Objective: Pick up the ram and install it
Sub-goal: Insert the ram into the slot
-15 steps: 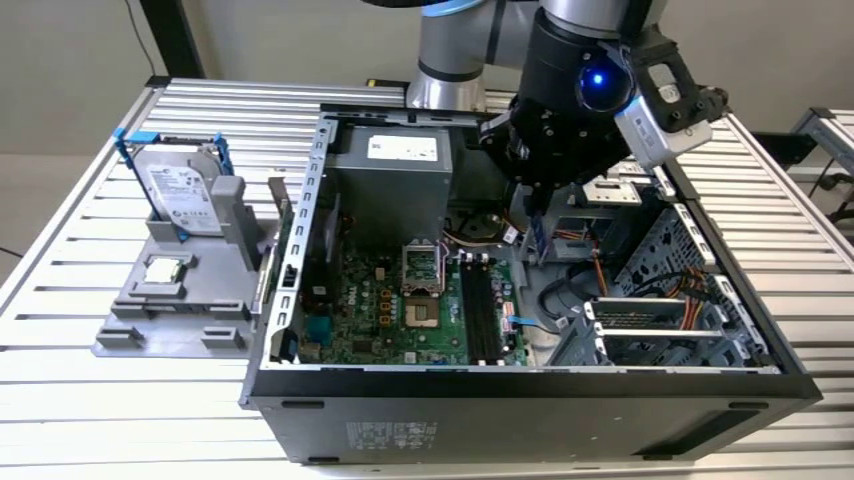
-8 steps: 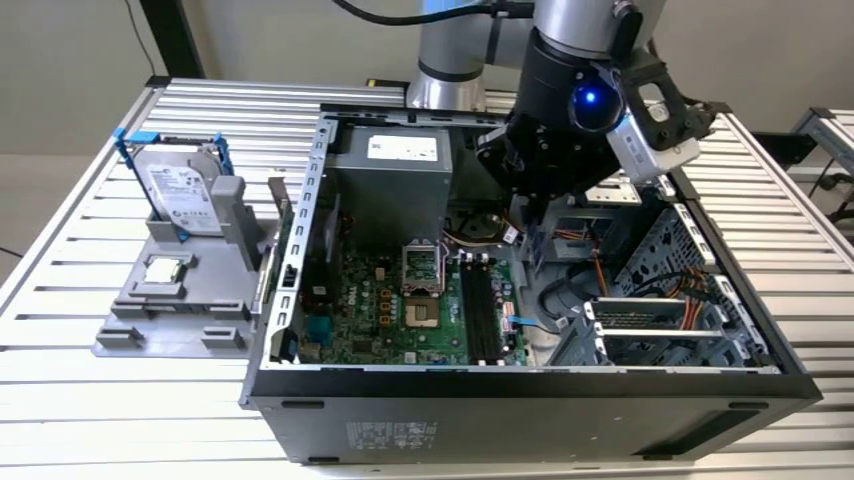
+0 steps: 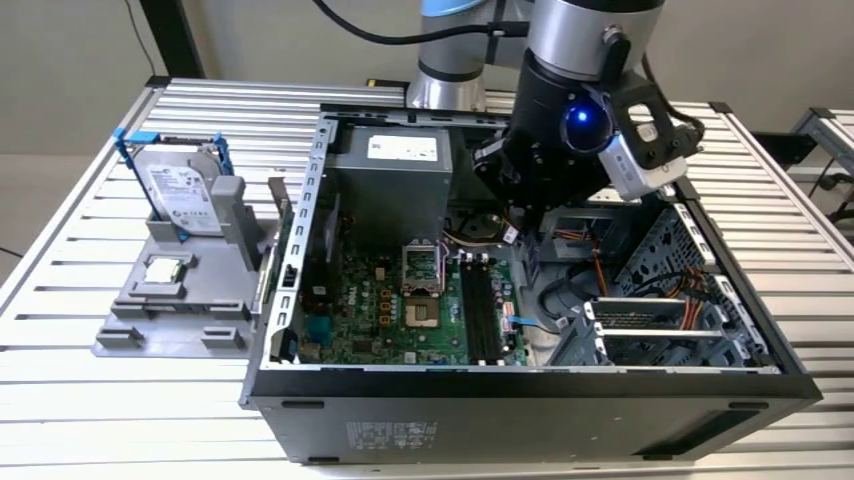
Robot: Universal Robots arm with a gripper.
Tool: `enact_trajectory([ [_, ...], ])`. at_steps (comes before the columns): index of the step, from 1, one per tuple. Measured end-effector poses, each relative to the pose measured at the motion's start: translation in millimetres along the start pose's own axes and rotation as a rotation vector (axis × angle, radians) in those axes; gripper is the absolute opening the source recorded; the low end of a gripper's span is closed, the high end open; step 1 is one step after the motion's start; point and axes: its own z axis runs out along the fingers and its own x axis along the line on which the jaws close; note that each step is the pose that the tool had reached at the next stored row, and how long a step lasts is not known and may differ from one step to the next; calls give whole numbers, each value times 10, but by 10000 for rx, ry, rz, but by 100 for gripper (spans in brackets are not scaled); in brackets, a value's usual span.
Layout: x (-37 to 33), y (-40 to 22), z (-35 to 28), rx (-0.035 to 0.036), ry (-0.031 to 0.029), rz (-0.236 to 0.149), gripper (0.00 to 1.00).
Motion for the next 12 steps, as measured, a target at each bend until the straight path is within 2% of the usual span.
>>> enact_trajectory([
  [12,13,-4,217,0,0,-2,0],
])
